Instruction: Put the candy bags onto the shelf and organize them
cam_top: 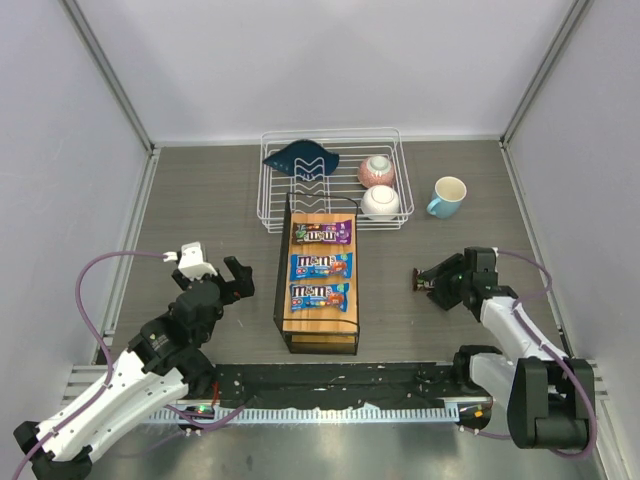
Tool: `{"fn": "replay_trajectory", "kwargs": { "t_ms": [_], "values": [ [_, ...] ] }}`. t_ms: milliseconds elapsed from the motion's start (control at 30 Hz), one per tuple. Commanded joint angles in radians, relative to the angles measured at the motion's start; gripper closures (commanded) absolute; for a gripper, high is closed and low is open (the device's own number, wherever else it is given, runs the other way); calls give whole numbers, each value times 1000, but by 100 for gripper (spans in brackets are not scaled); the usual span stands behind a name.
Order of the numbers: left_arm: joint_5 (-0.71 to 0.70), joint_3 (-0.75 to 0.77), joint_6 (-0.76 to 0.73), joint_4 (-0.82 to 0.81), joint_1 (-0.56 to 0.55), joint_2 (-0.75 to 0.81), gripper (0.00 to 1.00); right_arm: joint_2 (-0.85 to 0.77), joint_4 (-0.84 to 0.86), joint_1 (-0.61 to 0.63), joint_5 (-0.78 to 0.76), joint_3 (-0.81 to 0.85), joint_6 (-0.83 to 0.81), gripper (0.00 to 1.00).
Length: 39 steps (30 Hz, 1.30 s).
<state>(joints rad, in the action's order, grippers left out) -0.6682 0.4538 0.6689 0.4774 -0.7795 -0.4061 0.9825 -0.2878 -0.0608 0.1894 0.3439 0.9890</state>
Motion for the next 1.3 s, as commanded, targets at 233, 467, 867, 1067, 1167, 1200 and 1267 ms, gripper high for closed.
{"fn": "replay_trajectory", "kwargs": {
  "t_ms": [233, 467, 867, 1067, 1167, 1200, 1267],
  "values": [
    [-1, -1, -11, -33, -4, 6, 0, 70, 87, 108, 31, -7, 18, 43],
    [-1, 5, -12, -34, -4, -10, 0, -109, -40, 107, -46, 84, -93, 42],
    [-2, 5, -11, -28, -4, 1, 0, -62, -232, 73, -369, 193, -82, 37],
    [-2, 3, -11, -30, -4, -2, 0, -45, -231, -82, -363, 201, -144, 36],
    [-4, 3, -12, -33, -4, -7, 0, -13, -231, -111, -366, 211, -179, 36],
    [-4, 3, -12, -33, -4, -7, 0, -4, -226, -125, -364, 214, -184, 36],
    [-5, 3, -12, -34, -4, -7, 0, 10, -215, -132, -358, 214, -194, 36]
  ]
}}
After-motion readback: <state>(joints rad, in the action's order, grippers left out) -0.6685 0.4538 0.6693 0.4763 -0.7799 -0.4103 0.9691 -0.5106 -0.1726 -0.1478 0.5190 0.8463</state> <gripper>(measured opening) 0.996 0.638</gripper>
